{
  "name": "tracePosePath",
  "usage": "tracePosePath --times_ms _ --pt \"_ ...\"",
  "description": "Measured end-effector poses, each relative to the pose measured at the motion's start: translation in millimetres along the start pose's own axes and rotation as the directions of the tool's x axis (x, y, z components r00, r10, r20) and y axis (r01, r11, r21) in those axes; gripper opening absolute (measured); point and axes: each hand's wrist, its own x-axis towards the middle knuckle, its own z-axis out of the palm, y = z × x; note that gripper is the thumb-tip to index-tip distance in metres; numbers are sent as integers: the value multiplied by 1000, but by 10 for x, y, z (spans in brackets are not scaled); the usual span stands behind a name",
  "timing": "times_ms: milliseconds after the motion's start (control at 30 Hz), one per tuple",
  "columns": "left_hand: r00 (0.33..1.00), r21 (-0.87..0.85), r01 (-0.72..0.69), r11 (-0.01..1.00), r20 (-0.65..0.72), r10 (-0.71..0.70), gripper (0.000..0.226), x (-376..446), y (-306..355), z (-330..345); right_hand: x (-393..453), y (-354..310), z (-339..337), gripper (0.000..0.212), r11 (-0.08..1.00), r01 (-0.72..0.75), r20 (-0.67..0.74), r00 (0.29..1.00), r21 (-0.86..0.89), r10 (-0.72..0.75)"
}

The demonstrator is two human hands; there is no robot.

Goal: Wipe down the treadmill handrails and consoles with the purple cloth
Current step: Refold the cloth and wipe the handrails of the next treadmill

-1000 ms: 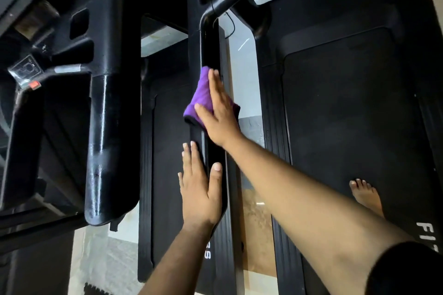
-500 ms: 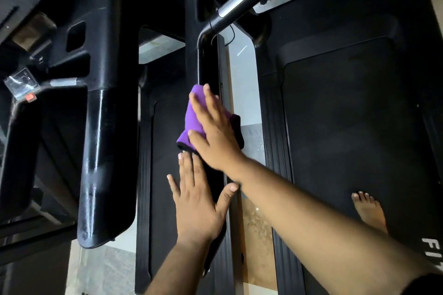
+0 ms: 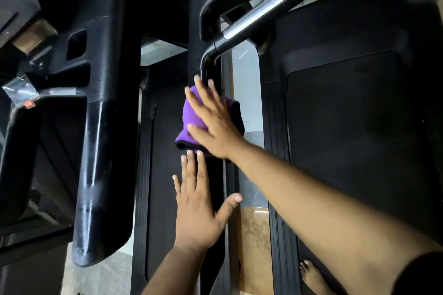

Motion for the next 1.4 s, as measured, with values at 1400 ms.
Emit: tracePosePath --times_ms 1400 --pt "999 -60 46 997 3 -46 112 -10 45 -81 487 -406 -231 51 702 125 277 955 -701 107"
